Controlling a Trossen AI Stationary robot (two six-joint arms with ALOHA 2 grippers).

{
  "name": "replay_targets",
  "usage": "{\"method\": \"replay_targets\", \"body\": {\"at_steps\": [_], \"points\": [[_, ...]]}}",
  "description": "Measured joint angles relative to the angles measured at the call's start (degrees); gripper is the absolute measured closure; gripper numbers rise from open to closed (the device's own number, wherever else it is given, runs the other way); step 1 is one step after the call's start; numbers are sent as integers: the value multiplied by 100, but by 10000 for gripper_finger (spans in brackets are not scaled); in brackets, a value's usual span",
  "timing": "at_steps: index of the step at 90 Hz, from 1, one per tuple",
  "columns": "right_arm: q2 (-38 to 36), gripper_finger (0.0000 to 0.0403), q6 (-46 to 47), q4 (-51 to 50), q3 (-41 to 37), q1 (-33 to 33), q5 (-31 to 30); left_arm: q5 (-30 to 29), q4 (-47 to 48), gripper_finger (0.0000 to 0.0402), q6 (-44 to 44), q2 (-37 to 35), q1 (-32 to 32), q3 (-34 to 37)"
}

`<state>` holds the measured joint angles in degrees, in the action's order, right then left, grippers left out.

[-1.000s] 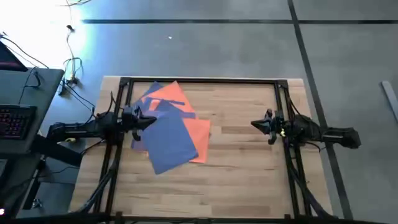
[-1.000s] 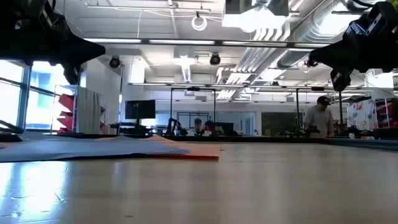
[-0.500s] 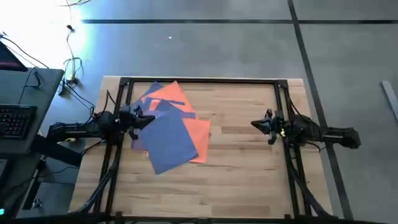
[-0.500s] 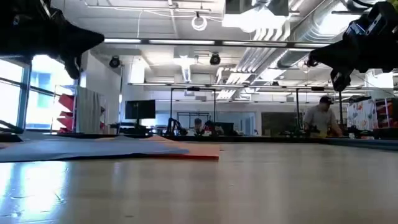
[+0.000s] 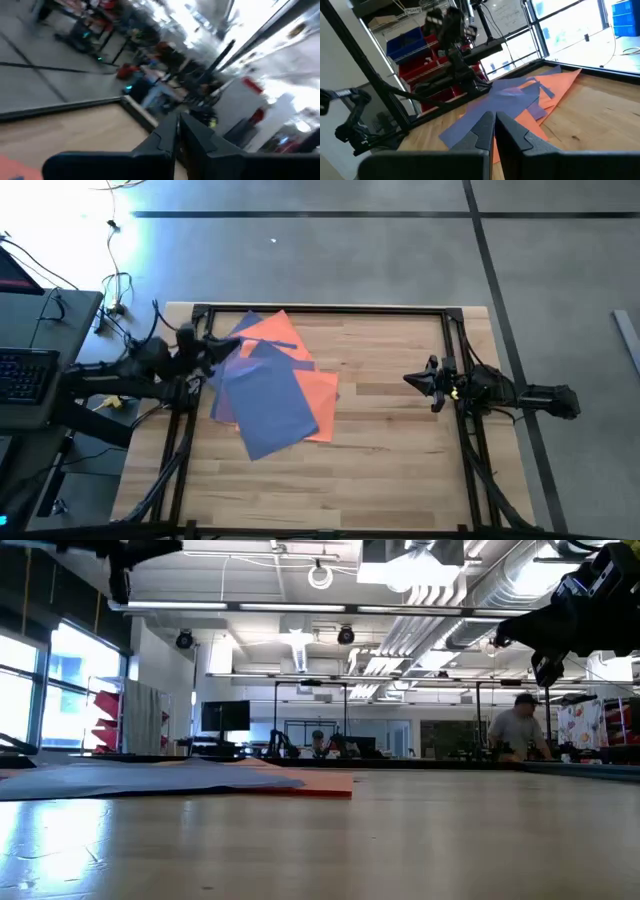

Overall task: Organize paper
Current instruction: Put the blue colored paper to the top right of the table

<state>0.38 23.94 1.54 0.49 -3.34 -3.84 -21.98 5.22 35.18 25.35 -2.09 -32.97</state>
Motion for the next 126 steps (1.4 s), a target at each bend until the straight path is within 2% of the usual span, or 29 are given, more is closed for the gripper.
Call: {"method": "replay_targets", "body": {"at_steps": [11,24,38,49,57,70,81,110,116,126], "points": [[0,403,0,0,0,1,0,184,1301,401,-356,1122,0,-1067],[0,403,0,0,0,-2,1,845,2882,396,281,2385,-243,-1941],[-2,403,0,0,0,0,0,1389,3743,359,357,3625,-629,-2192],[-2,403,0,0,0,1,1,1995,4353,307,220,4446,-1008,-2192],[-2,403,-2,0,0,0,0,2023,4701,266,24,4918,-1232,-2192],[-2,403,-1,0,0,-1,0,1888,4736,211,-81,5408,-1634,-2192],[-2,403,-1,0,-1,1,1,1892,4756,182,-128,5767,-2041,-2192],[-2,403,0,-2,0,1,0,1999,4330,168,-539,6483,-2654,-2192],[-2,403,-2,0,0,-1,0,2233,4077,168,-529,6562,-2662,-2192],[-2,403,-2,-1,-1,0,0,3051,3434,169,-612,6557,-2489,-2192]]}}
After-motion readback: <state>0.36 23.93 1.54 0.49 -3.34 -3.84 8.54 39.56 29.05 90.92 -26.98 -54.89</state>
